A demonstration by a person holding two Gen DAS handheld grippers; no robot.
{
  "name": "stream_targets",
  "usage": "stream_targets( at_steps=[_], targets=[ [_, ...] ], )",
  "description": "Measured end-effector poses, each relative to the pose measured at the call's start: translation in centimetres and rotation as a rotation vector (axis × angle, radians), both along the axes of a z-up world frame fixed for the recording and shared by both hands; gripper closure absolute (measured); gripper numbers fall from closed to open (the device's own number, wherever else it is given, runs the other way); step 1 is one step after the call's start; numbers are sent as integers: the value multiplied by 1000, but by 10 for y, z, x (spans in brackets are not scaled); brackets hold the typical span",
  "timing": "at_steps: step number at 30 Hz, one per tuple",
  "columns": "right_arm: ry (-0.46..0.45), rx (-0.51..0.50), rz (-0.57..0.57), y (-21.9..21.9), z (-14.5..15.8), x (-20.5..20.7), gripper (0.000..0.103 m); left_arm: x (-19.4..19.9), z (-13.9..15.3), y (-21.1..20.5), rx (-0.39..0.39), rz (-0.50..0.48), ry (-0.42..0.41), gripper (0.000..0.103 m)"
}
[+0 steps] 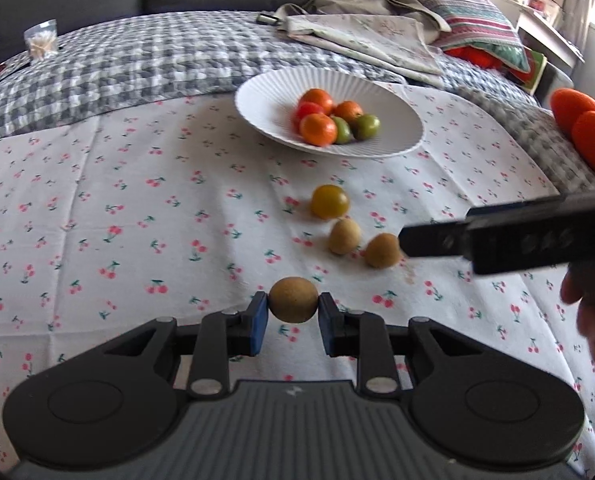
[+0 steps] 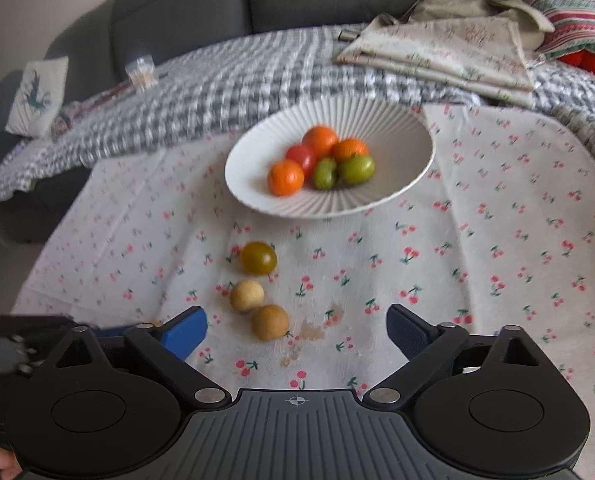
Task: Organize fruits
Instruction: 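Grasp a brown kiwi with the left tool while the right tool grasps another kiwi, then carry both kiwis over the white bowl and open both tools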
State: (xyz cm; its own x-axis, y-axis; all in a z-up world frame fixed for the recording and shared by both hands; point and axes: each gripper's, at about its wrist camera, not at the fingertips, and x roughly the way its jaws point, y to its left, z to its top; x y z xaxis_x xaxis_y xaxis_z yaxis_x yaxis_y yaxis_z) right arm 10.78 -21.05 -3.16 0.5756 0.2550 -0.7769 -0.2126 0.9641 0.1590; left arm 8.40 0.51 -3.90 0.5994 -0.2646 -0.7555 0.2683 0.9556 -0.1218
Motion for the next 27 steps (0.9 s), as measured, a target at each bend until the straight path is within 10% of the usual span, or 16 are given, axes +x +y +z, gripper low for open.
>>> stream_targets(
  at_steps=[9,16,27],
  targets=[
    [19,-58,44,23,-25,8,30,5,3,13,-16,40,2,78],
    [12,-106,74,35,-32,11,78,8,5,17,-17,57,-6,78],
    [-8,-125,71,33,-8,7,77,15,13,21,-14,80,-31,78]
  ],
)
